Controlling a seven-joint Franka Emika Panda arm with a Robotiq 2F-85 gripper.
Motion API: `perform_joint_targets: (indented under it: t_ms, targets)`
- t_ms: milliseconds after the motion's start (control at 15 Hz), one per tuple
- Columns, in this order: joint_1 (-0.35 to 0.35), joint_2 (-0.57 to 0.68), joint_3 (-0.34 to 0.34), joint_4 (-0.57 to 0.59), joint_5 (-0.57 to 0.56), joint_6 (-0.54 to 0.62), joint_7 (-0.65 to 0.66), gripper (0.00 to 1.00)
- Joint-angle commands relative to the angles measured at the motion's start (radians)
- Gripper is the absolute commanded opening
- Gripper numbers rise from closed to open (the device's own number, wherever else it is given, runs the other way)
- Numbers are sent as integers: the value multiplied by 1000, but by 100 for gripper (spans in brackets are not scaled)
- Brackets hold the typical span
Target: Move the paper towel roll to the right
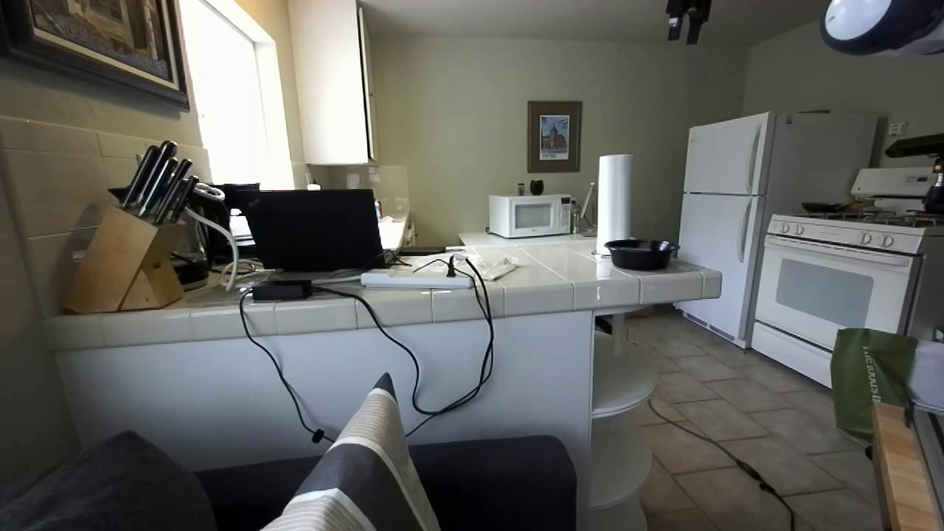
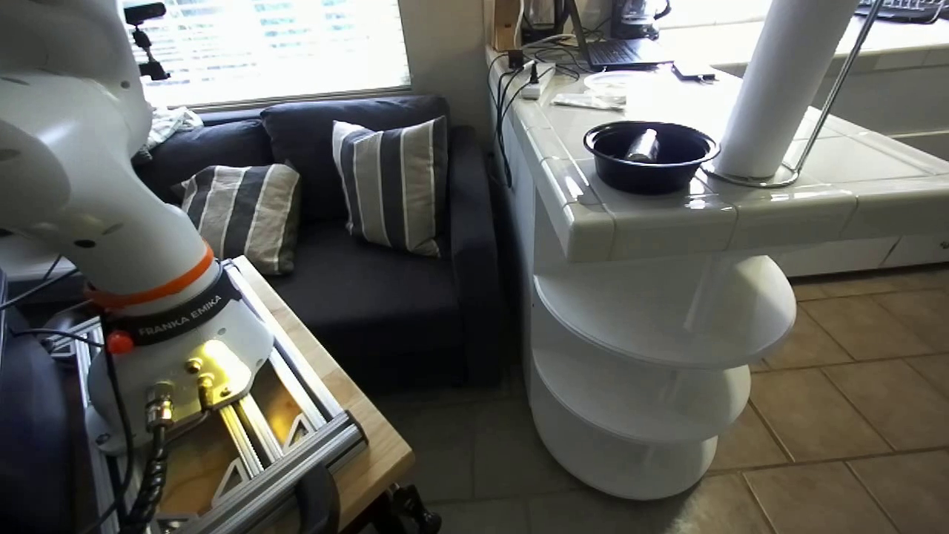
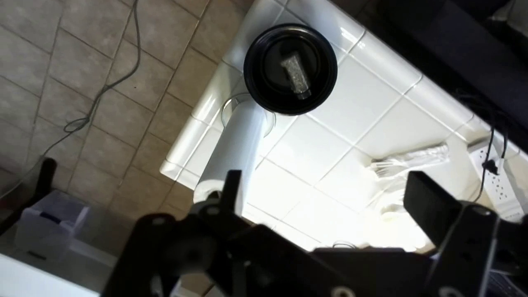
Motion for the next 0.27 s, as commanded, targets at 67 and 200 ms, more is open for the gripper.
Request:
perform_joint_targets:
  t_ms: [67, 200]
  targets:
    - [9, -18, 15, -7, -9, 8, 32, 100]
    - [8, -17, 14, -7, -9, 12, 36, 100]
